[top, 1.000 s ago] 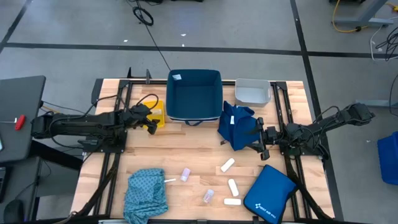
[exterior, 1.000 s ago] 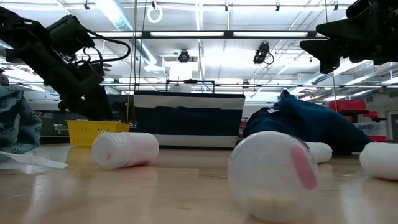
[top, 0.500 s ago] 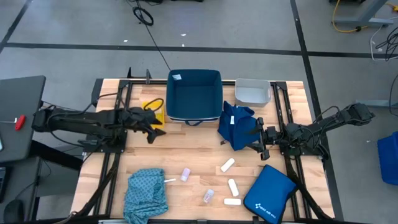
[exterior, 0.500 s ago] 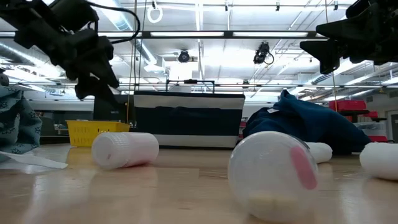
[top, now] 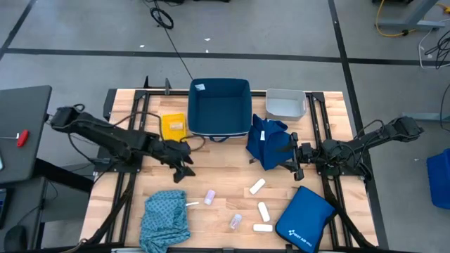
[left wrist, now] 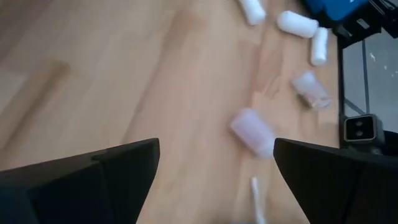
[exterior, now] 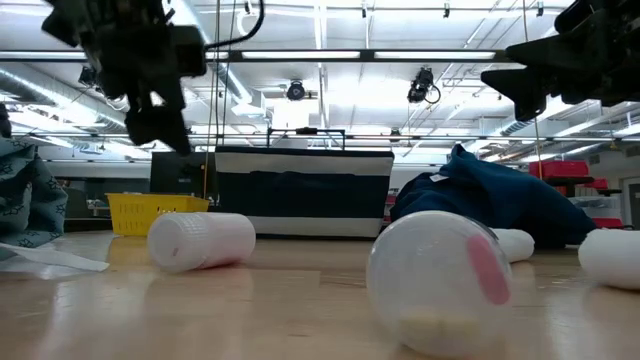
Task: Pick & place medical supplies in basket/bin
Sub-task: Put the top white pill bottle into the bin
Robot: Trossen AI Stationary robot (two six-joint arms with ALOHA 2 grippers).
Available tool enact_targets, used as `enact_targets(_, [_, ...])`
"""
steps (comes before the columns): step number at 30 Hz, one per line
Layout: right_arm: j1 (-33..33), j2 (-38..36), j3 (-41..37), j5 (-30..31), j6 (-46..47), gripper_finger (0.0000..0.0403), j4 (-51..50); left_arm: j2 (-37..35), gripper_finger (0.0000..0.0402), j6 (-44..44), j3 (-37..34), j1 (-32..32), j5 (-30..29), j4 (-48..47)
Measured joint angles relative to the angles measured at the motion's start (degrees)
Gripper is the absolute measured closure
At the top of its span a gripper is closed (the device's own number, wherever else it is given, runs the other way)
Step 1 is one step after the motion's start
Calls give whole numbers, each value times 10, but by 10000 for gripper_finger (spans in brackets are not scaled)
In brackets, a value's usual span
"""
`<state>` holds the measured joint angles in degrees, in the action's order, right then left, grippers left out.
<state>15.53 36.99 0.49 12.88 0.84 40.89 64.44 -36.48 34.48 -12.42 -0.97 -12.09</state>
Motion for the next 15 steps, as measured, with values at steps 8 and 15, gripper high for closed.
enact_targets(8, [0,0,0,0,-3,160,-12,143,52,-39,103,-59,-16,-2])
enact_targets(15, [0,0,0,0,-4,160,-27,242,48,-116,158,-84,6,-43])
